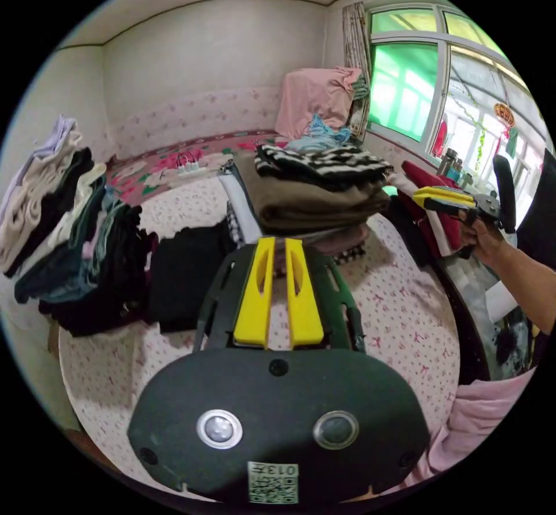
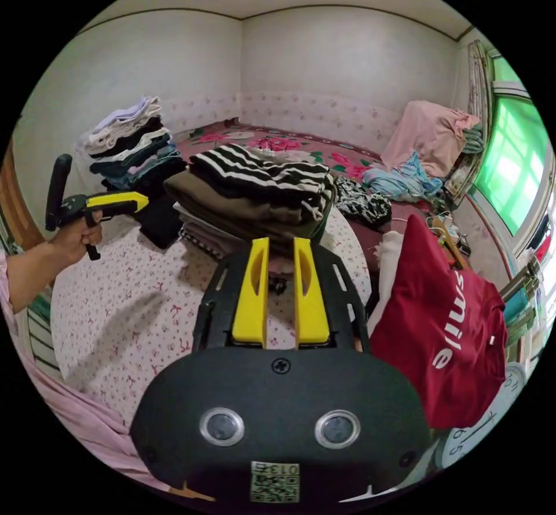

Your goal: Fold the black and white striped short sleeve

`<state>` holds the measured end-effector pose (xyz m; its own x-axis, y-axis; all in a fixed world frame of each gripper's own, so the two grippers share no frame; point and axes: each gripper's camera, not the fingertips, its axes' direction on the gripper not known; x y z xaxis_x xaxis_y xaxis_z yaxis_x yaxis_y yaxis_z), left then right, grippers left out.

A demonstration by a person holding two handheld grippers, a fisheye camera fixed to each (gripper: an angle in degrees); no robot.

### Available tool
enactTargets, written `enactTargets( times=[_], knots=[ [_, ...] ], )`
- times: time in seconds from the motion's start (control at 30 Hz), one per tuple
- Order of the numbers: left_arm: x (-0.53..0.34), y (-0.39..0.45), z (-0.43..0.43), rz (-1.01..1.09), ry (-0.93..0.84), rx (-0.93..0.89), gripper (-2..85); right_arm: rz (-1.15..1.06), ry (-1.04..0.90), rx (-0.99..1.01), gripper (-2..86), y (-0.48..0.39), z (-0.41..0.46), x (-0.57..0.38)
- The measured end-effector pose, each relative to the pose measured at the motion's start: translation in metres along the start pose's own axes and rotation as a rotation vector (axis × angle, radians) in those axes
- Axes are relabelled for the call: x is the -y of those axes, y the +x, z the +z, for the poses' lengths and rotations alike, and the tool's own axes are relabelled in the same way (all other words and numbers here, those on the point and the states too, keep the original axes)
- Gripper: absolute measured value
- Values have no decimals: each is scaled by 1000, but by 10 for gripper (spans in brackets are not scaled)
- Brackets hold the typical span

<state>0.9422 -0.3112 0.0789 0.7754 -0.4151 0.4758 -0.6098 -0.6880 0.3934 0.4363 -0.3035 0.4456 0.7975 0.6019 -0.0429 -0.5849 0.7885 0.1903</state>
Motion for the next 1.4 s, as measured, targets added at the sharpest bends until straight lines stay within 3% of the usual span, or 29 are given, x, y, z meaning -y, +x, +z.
enactTargets(
  times=[0.23,0.47,0.53,0.77,1.03,1.17,1.23,1.4],
  knots=[
    [68,-10,17,97,51,-3,102,77,6,-77,102,3,32,50],
    [89,7,29,205,34,18,22,-23,-74,-153,14,-26,50,95],
    [87,9,11,223,69,14,12,-42,-4,-111,10,-37,29,103],
    [49,3,-142,227,336,-105,2,-141,369,-4,4,-92,-118,93],
    [-48,-21,-315,105,475,-140,-1,-200,590,194,6,-138,-241,46],
    [-104,-39,-355,-99,432,-6,-1,-178,520,284,14,-161,-227,40],
    [-127,-48,-352,-201,346,73,0,-108,370,306,29,-175,-185,32],
    [-198,-77,-303,-478,-19,214,5,71,100,408,62,-189,-122,-16]
  ],
)
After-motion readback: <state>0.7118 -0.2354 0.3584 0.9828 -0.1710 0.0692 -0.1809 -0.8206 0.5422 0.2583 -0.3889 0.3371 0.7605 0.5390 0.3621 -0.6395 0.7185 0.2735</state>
